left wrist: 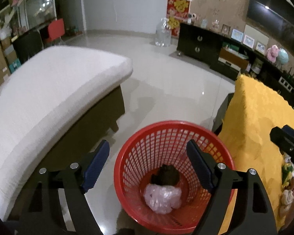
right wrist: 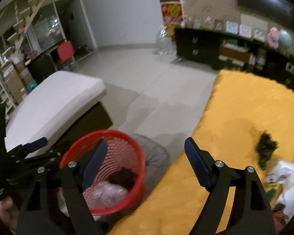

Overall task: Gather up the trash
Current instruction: 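Withdraw both open tools from the basket back toward the table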

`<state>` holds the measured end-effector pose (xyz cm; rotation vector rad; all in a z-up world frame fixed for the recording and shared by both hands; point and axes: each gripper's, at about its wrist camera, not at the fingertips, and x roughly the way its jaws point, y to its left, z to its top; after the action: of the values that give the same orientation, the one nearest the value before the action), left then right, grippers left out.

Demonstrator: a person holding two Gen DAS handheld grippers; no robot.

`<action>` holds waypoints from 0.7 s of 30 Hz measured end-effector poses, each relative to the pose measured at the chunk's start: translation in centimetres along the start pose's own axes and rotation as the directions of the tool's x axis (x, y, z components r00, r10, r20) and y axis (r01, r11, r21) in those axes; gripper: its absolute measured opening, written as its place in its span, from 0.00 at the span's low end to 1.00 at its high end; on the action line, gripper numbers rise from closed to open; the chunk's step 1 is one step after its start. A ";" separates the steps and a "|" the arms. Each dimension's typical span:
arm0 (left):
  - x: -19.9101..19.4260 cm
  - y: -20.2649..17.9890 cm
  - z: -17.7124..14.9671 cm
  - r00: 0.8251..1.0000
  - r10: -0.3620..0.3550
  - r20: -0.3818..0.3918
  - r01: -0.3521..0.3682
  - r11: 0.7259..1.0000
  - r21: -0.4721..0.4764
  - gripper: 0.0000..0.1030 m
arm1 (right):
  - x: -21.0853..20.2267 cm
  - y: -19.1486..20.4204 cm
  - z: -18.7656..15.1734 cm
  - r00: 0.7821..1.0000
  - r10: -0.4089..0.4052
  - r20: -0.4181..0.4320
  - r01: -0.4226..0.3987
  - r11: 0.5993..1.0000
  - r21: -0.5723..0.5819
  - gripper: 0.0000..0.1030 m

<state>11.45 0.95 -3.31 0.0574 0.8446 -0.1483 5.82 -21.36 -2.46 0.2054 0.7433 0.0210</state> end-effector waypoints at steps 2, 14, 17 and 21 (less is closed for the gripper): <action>-0.9 -0.8 0.2 0.999 0.006 0.042 -0.007 1.000 0.020 0.77 | -0.9 -0.5 0.2 0.999 -0.032 0.035 0.032 0.999 -0.007 0.77; -3.8 -5.9 0.1 0.985 -0.018 0.173 -0.008 0.989 0.149 0.84 | -6.2 -3.5 0.1 0.974 -0.148 0.173 0.149 0.989 0.007 0.87; -3.9 -6.7 -0.2 0.985 -0.023 0.172 -0.004 0.988 0.156 0.84 | -7.0 -4.3 0.1 0.971 -0.160 0.178 0.159 0.987 0.023 0.87; -3.9 -7.7 -0.5 0.985 -0.033 0.170 0.003 0.985 0.174 0.84 | -7.7 -5.3 -0.1 0.966 -0.185 0.179 0.180 0.983 0.043 0.87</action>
<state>7.34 -6.22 -0.63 0.1972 0.6580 -0.2403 -0.16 -27.21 1.63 0.1606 0.5776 -0.1807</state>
